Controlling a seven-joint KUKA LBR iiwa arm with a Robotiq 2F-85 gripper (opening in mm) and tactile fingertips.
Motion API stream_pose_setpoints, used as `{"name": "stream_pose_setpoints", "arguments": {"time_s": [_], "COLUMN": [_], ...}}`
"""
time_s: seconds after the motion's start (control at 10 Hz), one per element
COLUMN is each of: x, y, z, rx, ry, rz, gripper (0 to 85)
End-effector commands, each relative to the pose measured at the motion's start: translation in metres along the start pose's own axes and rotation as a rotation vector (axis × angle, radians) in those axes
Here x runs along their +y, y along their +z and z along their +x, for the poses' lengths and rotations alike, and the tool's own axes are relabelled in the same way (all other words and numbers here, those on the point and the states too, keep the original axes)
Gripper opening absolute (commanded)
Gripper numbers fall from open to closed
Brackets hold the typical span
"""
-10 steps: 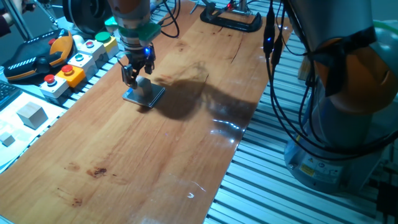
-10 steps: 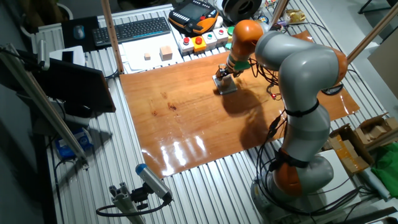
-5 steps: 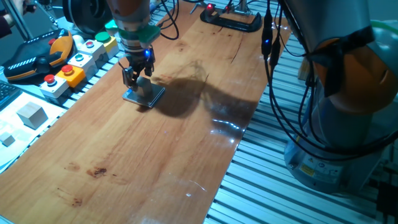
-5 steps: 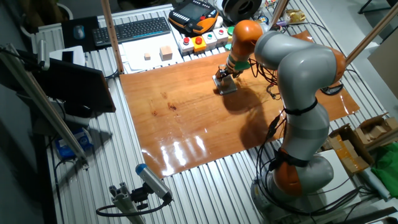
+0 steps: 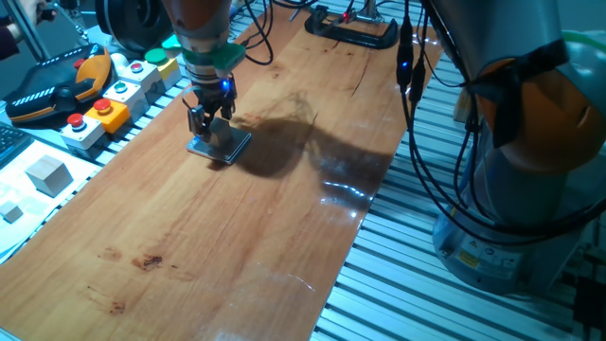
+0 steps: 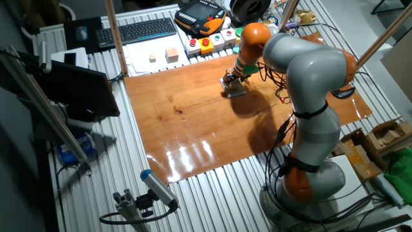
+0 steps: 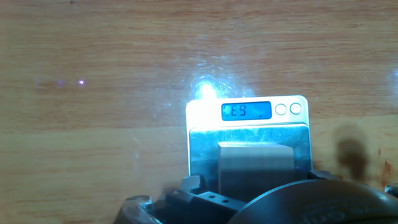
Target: Remove the object from the scale
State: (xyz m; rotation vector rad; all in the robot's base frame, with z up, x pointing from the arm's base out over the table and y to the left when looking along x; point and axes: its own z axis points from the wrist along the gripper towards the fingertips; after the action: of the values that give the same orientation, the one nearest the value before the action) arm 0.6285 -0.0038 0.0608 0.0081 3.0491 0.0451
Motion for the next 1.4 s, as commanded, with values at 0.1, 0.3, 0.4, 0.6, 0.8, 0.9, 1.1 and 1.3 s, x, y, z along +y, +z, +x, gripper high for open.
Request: {"name": "stream_pose_setpoints", "arguments": {"time_s": [0.1, 0.3, 0.4, 0.6, 0.8, 0.9, 1.1, 1.3], "x": [0.000, 0.000, 0.000, -0.001, -0.001, -0.001, -0.003, -0.015], "y": [0.001, 0.001, 0.000, -0.002, -0.008, -0.012, -0.022, -0.036], "z": [0.000, 0.000, 0.000, 0.000, 0.000, 0.000, 0.000, -0.001], "rx": [0.000, 0.006, 0.011, 0.031, 0.051, 0.051, 0.051, 0.051], "ry": [0.000, -0.005, -0.011, -0.037, -0.050, -0.044, -0.024, -0.026], "rz": [0.003, 0.005, 0.005, 0.004, 0.008, 0.013, 0.015, 0.029], "gripper": [82.0, 75.7, 68.7, 40.3, 0.7, 0.7, 0.7, 0.7]}}
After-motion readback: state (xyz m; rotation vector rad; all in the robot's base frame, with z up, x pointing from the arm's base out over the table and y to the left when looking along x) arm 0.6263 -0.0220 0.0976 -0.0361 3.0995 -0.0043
